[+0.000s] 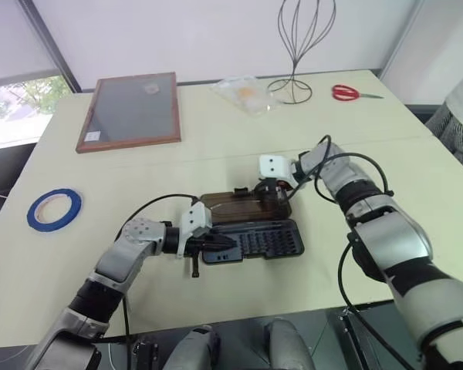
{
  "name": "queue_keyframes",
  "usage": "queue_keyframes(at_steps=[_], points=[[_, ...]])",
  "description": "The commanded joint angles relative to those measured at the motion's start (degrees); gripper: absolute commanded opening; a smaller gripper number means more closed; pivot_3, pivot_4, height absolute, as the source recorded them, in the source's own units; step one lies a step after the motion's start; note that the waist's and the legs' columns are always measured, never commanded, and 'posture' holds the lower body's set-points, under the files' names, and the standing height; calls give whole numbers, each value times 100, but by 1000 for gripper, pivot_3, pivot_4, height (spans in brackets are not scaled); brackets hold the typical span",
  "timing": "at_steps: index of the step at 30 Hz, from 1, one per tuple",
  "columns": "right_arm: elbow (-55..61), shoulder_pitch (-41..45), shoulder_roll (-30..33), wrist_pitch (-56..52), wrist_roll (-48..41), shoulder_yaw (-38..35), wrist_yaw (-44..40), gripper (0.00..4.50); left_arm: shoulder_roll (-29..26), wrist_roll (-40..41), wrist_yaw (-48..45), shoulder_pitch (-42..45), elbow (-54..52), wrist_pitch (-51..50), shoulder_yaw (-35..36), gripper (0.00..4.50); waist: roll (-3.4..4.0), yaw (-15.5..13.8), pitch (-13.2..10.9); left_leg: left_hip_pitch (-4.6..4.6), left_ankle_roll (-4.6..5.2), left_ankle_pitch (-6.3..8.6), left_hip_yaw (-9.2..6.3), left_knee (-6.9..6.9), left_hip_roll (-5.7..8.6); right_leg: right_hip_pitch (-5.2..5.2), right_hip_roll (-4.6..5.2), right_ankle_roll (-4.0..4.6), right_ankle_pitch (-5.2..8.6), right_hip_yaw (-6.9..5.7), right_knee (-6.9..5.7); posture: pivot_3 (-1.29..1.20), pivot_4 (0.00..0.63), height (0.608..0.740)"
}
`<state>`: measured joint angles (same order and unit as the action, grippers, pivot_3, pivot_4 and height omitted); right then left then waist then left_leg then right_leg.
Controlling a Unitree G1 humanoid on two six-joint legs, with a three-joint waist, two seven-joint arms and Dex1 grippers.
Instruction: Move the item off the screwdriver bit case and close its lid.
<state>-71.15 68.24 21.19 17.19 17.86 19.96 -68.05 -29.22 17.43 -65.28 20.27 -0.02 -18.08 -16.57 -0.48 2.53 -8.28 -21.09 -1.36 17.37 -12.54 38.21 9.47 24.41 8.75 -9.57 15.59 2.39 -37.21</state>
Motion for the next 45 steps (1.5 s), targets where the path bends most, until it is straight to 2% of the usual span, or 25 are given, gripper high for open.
queue_keyframes(at_steps=[1,6,12,15,24,31,35,40,45], points=[[-122,-48,-4,-61,137,51,108,44,-4,-43,33,8,50,25,76,0,0,0,0,0,-3,-1,0,-2,-7,2,-7,3,-1,0,-1,0,150,740],[11,-62,61,240,169,77,212,44,-2,-6,102,46,70,-10,166,0,0,0,0,0,-7,-2,1,-4,-10,4,-10,7,-4,0,0,0,150,740],[589,-43,331,1297,727,337,1653,44,64,336,399,136,-87,-414,637,0,5,2,-4,-3,-17,-8,3,-5,-11,16,-13,12,-8,4,-6,0,150,740],[1491,-348,605,1548,904,299,2250,44,90,509,583,238,-157,-592,917,0,5,-2,-5,-16,-20,-10,2,-5,-11,26,-14,13,-8,4,-7,0,150,740],[4658,-1913,1050,584,839,-24,2587,44,184,763,812,441,-230,-913,1219,0,4,1,-5,-33,-21,-10,10,-9,-13,51,-14,13,-8,9,-10,0,150,740],[5801,-2511,1106,-81,903,-70,2596,44,323,1315,1199,1098,-246,-1363,1806,0,0,-21,-7,-34,-21,-10,14,-8,-15,50,-13,12,-8,9,-7,0,150,740],[6115,-2632,1077,-361,888,-89,2611,44,347,1521,1617,1840,334,-1407,2407,0,-3,-6,-8,-34,-21,-10,15,-8,-16,49,-13,12,-8,9,-5,0,150,740],[6271,-2734,1047,-521,850,-44,2591,44,227,857,1920,2184,1522,-639,2453,0,-3,1,-8,-30,-21,-10,22,-12,-17,49,-13,12,-8,10,-2,0,150,740],[6349,-2774,1055,-596,810,-34,2546,44,35,56,1457,1867,2316,195,1859,0,-3,-5,-8,-32,-21,-10,22,-11,-17,50,-13,12,-9,10,-1,0,150,740]])
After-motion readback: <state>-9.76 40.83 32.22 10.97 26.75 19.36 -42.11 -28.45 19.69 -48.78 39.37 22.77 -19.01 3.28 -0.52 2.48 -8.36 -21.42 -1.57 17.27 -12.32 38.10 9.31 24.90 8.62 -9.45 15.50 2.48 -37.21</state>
